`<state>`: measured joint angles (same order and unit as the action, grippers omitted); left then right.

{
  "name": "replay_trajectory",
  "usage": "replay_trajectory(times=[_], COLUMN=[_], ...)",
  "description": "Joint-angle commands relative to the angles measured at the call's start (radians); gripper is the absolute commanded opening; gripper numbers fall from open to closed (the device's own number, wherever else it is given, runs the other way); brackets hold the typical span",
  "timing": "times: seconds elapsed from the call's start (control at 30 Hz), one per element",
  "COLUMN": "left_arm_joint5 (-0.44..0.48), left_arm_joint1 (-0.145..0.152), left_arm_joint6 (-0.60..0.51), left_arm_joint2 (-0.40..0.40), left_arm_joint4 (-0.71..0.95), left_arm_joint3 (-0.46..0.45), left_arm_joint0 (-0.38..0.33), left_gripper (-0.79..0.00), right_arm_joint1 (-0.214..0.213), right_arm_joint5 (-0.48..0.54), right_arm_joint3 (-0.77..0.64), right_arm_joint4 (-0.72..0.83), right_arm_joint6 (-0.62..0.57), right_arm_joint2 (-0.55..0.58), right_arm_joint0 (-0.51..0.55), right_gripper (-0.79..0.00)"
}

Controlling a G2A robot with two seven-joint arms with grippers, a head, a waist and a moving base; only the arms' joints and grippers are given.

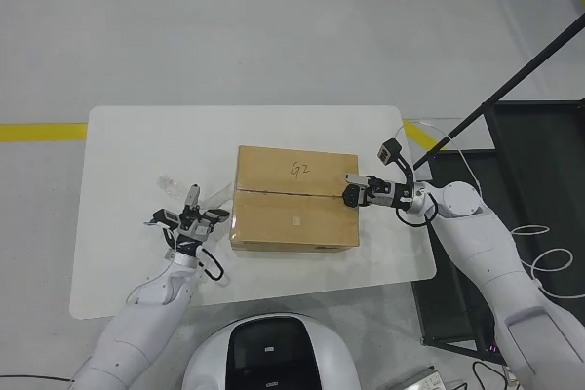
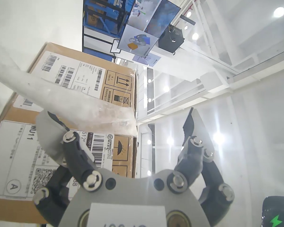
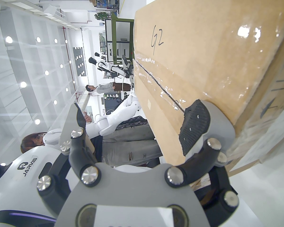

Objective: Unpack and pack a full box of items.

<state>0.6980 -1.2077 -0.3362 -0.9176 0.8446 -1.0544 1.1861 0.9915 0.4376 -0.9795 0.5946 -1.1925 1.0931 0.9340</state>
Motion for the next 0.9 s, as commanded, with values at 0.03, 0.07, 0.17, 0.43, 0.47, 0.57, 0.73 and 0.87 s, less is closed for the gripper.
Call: replay_trajectory(times=[0.03, 0.07, 0.17, 0.43, 0.47, 0.57, 0.73, 0.87], left_arm_joint5=[0.016, 0.023, 0.046, 0.132, 0.141, 0.166, 0.153, 0.132], left_arm_joint1=[-0.012, -0.016, -0.023, -0.014, -0.01, 0.001, 0.015, 0.022], left_arm_joint6=[-0.029, -0.037, -0.061, -0.048, -0.041, -0.005, 0.093, 0.165], left_arm_joint2=[0.0, -0.001, -0.008, -0.08, -0.094, -0.141, -0.214, -0.27], left_arm_joint4=[0.021, 0.026, 0.034, -0.042, -0.063, -0.141, -0.3, -0.424], left_arm_joint3=[0.026, 0.033, 0.045, -0.009, -0.028, -0.092, -0.198, -0.284], left_arm_joint0=[-0.017, -0.021, -0.025, 0.038, 0.051, 0.093, 0.159, 0.207], left_gripper=[0.0, 0.0, 0.0, 0.0, 0.0, 0.0, 0.0, 0.0], right_arm_joint1=[0.0, 0.0, 0.0, 0.0, 0.0, 0.0, 0.0, 0.0], right_arm_joint5=[0.0, 0.0, 0.0, 0.0, 0.0, 0.0, 0.0, 0.0], right_arm_joint3=[0.0, 0.0, 0.0, 0.0, 0.0, 0.0, 0.0, 0.0], right_arm_joint4=[0.0, 0.0, 0.0, 0.0, 0.0, 0.0, 0.0, 0.0], right_arm_joint6=[0.0, 0.0, 0.0, 0.0, 0.0, 0.0, 0.0, 0.0], right_arm_joint2=[0.0, 0.0, 0.0, 0.0, 0.0, 0.0, 0.0, 0.0], right_arm_joint0=[0.0, 0.0, 0.0, 0.0, 0.0, 0.0, 0.0, 0.0], right_gripper=[0.0, 0.0, 0.0, 0.0, 0.0, 0.0, 0.0, 0.0])
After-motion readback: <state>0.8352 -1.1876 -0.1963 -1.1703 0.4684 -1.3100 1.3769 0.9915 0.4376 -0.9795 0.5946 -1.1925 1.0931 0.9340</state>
